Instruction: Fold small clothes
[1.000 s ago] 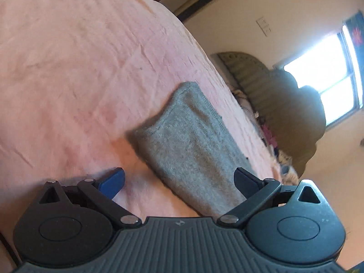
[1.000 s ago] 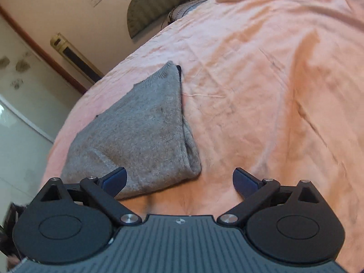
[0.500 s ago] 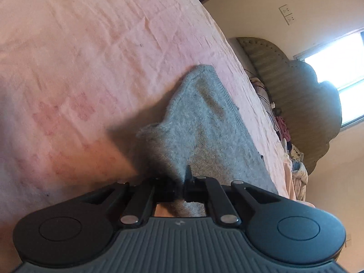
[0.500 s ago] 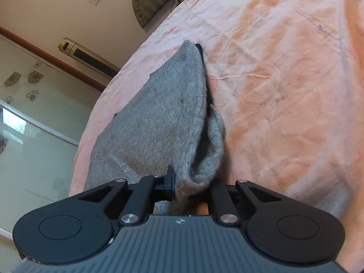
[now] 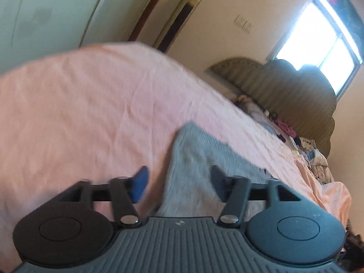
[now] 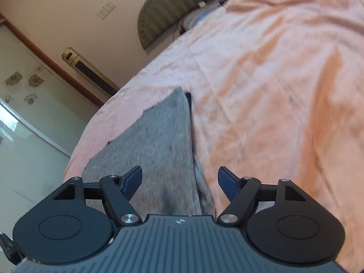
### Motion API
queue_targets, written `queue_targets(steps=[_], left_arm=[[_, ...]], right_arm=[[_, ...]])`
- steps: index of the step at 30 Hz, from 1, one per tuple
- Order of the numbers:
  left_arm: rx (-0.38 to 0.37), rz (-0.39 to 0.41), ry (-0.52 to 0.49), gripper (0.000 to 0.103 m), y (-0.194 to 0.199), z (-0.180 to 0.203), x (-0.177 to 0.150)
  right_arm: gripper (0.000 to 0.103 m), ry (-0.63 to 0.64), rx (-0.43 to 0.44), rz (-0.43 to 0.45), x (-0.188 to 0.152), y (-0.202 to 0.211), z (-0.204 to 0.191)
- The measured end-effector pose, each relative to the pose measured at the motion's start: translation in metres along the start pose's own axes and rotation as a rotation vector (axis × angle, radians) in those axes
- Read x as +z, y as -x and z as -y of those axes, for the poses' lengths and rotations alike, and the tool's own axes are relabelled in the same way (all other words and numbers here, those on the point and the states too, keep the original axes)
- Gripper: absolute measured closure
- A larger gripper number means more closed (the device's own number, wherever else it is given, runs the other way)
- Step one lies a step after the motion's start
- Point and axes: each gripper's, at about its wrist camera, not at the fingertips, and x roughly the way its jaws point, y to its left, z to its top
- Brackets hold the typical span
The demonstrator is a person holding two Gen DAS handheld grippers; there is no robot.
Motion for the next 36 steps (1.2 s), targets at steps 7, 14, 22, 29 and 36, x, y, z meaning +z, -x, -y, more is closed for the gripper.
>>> queue_targets(steps=[7, 14, 22, 29, 36], left_arm=[[0.033, -0.128, -0.420, 0.011, -0.145, 0.094, 0.018], [0.157, -0.259, -0.537, 0.002, -0.239, 0.103, 0.006], [0.171, -0.227, -0.492, 0.000, -0.232, 0.100, 0.010], [0.112, -0.238, -0.559, 0.000, -0.191, 0.100, -0.011], [0.143, -0.215, -0.508, 0.000, -0.204, 0.088, -0.011]], right_arm=[[0.031, 0.263, -0.021, -0.066, 0.057, -0.123, -0.071], [0.024, 0.501, -0.228, -0.055, 0.048, -0.203, -0.080], [0.012, 0.496, -0.215, -0.036, 0.047, -0.197, -0.081], [0.002, 0.530, -0.252, -0.038, 0.016, -0.161, -0.090], [0.000, 0.562, -0.247, -0.030, 0.008, -0.168, -0.078]])
